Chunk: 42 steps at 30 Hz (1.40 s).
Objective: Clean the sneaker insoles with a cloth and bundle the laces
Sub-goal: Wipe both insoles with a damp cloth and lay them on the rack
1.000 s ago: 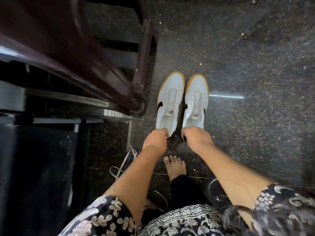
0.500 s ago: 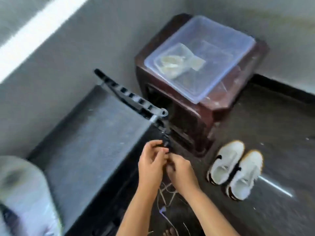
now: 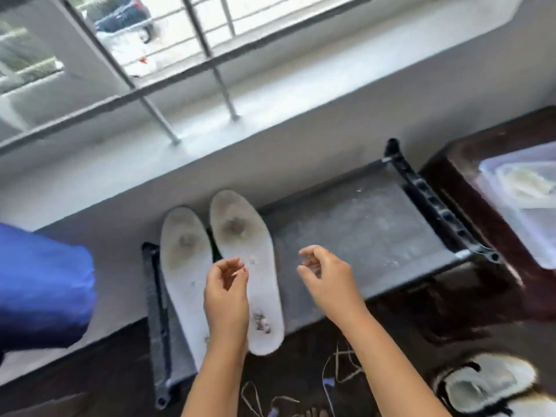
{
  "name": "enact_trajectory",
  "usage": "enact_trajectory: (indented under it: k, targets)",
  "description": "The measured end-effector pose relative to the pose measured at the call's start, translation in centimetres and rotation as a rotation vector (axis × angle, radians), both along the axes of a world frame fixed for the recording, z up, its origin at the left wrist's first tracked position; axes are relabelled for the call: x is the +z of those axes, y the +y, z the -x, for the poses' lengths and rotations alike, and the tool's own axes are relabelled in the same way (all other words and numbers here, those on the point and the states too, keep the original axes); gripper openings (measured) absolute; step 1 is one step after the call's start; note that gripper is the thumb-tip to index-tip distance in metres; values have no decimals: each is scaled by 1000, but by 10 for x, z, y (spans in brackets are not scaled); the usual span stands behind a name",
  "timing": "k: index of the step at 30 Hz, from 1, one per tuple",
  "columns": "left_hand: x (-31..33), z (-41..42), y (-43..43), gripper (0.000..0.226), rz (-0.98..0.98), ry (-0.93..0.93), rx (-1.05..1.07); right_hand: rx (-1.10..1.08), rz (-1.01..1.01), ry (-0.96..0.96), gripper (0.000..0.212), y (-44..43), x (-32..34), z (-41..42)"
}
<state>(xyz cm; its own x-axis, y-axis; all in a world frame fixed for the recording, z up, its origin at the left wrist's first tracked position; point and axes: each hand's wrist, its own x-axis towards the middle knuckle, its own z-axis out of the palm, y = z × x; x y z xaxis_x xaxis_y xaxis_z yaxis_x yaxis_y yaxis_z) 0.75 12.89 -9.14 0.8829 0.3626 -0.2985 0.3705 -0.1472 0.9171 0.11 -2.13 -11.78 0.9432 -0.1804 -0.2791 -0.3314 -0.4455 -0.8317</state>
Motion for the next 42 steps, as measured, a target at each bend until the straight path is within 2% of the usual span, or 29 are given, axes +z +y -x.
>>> enact_trajectory:
  k: [5,11,15,17,21,24,31,35,39,42]
  targets:
    - [-14,-4,28,20,74,114,4,6,1,108,34,40,-4,-16]
    - [-23,2,16,33,105,187,-46,-89,-57,112,26,57,-8,-23]
    - [-27,1,13,38,129,222,-13,-59,-69,115,25,52,-8,-21]
    - [-25,-1,9,34,208,272,-11,-34,-60,118,23,45,-6,-20]
    - [-18,0,-7,31,548,380,27,-19,-37,145,23,13,2,-15]
    - [-17,-1,-21,28,706,418,83,3,-36,166,23,-11,8,-10]
    - [-23,-8,-49,20,687,418,85,2,-36,145,24,-55,18,-18]
    - [-29,-13,-61,14,703,389,142,-126,76,3,20,-100,27,-21]
    - [-34,-19,-84,13,746,345,189,-348,344,-113,21,-159,24,-26]
    - [-39,-25,-101,16,744,298,222,-537,525,-36,27,-209,22,-32]
